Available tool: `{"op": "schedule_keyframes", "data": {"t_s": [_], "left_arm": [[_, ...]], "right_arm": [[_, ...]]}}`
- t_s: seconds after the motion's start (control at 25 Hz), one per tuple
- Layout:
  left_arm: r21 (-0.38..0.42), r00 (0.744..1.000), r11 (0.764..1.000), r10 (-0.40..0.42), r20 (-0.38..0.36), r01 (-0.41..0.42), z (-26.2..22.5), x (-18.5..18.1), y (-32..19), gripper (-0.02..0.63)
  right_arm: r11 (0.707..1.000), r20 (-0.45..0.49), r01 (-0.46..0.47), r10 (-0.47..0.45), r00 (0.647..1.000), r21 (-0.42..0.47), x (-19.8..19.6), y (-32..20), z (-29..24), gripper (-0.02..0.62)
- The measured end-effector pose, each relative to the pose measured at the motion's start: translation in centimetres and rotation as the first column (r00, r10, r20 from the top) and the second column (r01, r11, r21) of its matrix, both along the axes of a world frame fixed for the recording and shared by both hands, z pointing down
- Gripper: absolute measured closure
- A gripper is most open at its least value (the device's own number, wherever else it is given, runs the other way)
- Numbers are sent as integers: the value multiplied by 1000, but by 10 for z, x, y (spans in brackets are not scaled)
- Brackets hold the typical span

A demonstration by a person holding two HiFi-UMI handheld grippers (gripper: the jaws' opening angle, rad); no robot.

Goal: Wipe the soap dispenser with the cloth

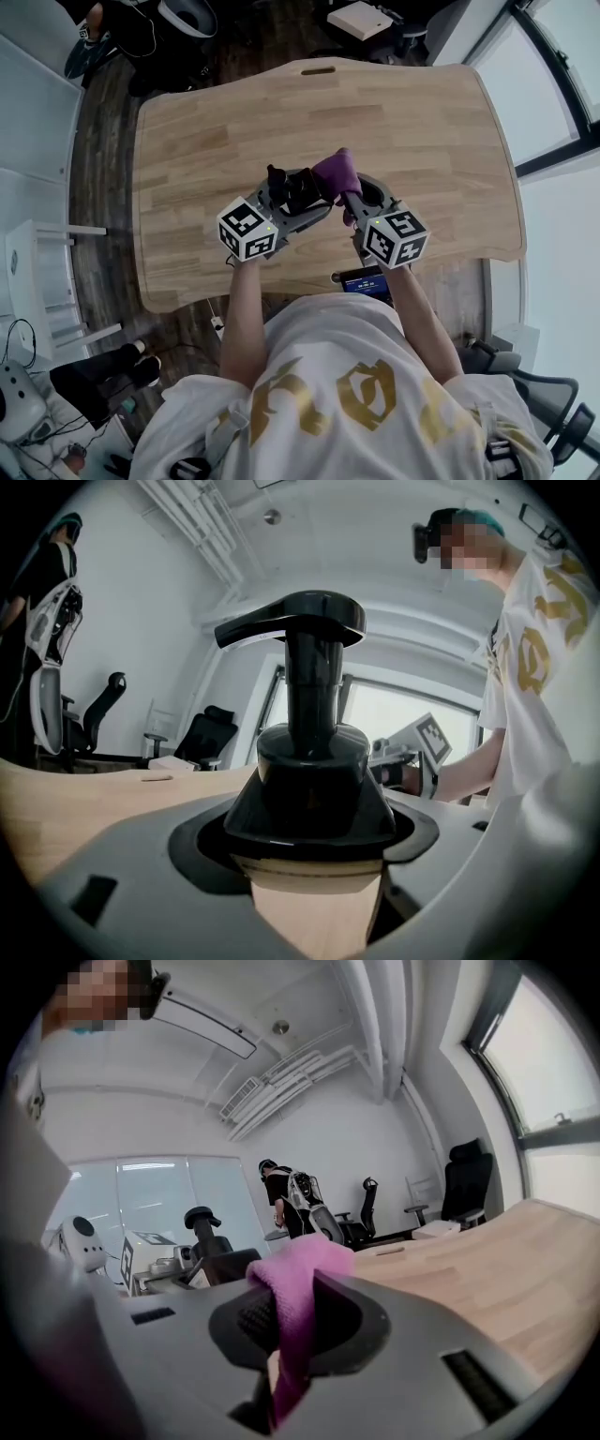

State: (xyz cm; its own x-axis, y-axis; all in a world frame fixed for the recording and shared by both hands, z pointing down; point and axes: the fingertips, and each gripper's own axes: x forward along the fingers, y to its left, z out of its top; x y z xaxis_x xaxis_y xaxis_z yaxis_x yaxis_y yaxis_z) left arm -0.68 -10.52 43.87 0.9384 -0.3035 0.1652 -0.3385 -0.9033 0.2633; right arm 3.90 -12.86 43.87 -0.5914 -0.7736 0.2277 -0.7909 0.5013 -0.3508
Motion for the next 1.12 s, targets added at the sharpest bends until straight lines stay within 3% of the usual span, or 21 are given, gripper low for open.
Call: {"op": "schedule_keyframes", "data": {"t_s": [0.16, 0.36, 0.6, 0.84, 1.12], "left_arm": [[-13, 993, 999, -34, 110, 36, 38, -3, -8, 249], [21, 966, 998, -56, 252, 52, 77, -4, -20, 249], [-27, 958, 998, -47, 284, 57, 112, -3, -21, 249], [-11, 926, 994, -94, 366, 105, 150, -6, -29, 249], [-71, 922, 995, -37, 385, 70, 177, -4, -32, 249]], "right_arm": [[999, -48, -43, 42, 998, -26, 12, -5, 14, 561], [994, -65, -81, 76, 995, -67, 22, -8, 31, 561], [991, -63, -99, 93, 994, -88, 34, -13, 43, 561], [980, -62, -139, 131, 989, -144, 47, -21, 66, 561], [967, -67, -168, 158, 985, -192, 55, -33, 87, 561]]}}
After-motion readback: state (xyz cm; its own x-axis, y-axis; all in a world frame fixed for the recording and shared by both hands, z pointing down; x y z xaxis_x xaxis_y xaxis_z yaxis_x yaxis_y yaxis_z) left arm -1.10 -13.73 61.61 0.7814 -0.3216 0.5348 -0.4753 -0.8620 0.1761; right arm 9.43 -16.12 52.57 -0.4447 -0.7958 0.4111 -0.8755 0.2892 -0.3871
